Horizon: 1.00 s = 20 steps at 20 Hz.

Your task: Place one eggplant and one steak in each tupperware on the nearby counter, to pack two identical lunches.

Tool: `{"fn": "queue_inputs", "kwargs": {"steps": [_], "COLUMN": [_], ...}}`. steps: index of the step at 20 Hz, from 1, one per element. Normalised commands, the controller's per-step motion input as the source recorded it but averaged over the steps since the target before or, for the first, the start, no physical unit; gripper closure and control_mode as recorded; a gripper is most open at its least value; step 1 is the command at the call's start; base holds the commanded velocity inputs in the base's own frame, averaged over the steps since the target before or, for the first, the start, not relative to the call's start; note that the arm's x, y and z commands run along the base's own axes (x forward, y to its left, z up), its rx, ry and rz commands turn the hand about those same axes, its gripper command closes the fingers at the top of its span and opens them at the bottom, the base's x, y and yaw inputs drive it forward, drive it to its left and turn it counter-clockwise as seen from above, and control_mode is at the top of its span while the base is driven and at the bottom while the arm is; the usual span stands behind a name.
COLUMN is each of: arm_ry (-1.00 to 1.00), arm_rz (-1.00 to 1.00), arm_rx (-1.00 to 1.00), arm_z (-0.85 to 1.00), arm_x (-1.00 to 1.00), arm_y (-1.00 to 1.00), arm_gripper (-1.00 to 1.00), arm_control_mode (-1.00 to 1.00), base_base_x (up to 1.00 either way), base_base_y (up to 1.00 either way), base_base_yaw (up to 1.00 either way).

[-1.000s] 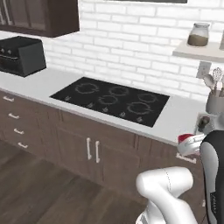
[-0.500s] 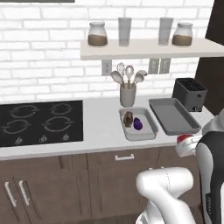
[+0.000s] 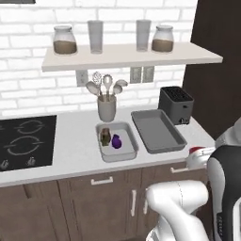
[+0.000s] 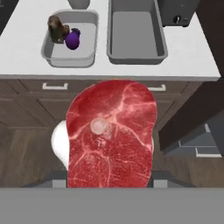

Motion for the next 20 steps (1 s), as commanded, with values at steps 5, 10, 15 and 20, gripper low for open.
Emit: {"fn": "queue_inputs", "kwargs": {"steps": [5, 10, 15, 20], "arm_ry": [0.0, 0.0, 0.03, 0.01], "arm_rz": [0.0, 0.0, 0.0, 0.0], "arm_rx": [0.0, 0.0, 0.0, 0.0], "arm_z": [0.0, -0.04, -0.42, -0.59], "arm_x": [0.0, 0.2, 1.0, 1.0], "arm_y": [0.0, -0.12, -0.41, -0.35], "arm_gripper": [1.0, 1.0, 1.0, 1.0], "arm_control_mode": [1.0, -1.0, -1.0, -1.0], "base_base_x": [0.99, 0.8, 0.0, 0.0], "base_base_y": [-0.04, -0.04, 0.0, 0.0], "base_base_yaw": [0.0, 0.0, 0.0, 0.0]}}
